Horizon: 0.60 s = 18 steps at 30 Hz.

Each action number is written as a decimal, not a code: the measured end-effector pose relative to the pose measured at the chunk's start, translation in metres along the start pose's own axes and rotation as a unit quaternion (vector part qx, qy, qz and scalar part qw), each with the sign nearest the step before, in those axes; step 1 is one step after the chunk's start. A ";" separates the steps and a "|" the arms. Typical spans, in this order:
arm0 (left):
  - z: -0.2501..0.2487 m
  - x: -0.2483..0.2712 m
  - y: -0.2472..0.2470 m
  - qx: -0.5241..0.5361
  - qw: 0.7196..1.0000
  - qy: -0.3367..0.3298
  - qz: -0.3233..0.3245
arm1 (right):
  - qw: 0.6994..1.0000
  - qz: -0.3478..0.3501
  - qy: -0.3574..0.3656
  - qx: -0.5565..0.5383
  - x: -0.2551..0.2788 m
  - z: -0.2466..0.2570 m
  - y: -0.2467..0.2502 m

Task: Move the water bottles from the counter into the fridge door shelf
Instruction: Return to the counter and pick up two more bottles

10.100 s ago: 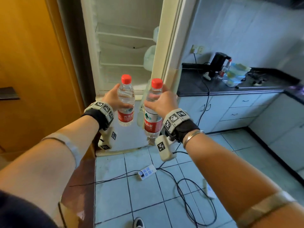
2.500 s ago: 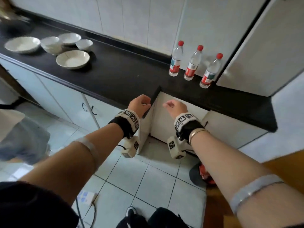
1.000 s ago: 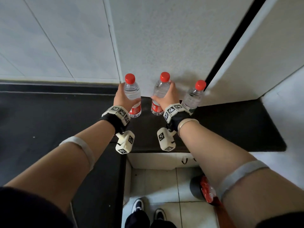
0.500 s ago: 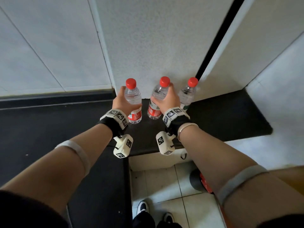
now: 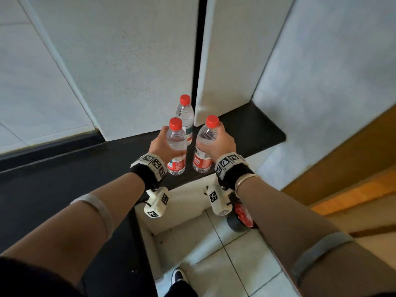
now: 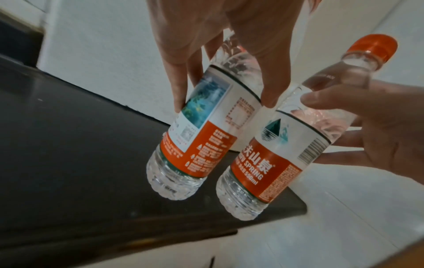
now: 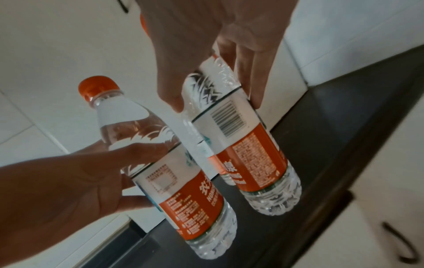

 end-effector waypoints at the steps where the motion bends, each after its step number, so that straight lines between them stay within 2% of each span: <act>1: -0.009 0.004 -0.012 -0.002 1.000 -0.006 0.011 | 1.000 -0.012 -0.009 -0.001 0.007 -0.009 0.016; 10: -0.100 0.072 -0.147 -0.027 0.985 -0.109 0.129 | 0.989 -0.114 -0.093 0.024 0.087 -0.096 0.160; 18: -0.185 0.182 -0.265 -0.066 0.947 -0.221 0.223 | 0.960 -0.235 -0.151 0.012 0.205 -0.170 0.296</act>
Point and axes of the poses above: each hand's wrist, its own x-axis away from the middle knuckle, its own y-axis out of the back of the hand, z = x × y, the point moved 7 cm from there along -x, towards the middle knuckle, and after that the axes turned 9 degrees about -x, right-handed, at the moved point
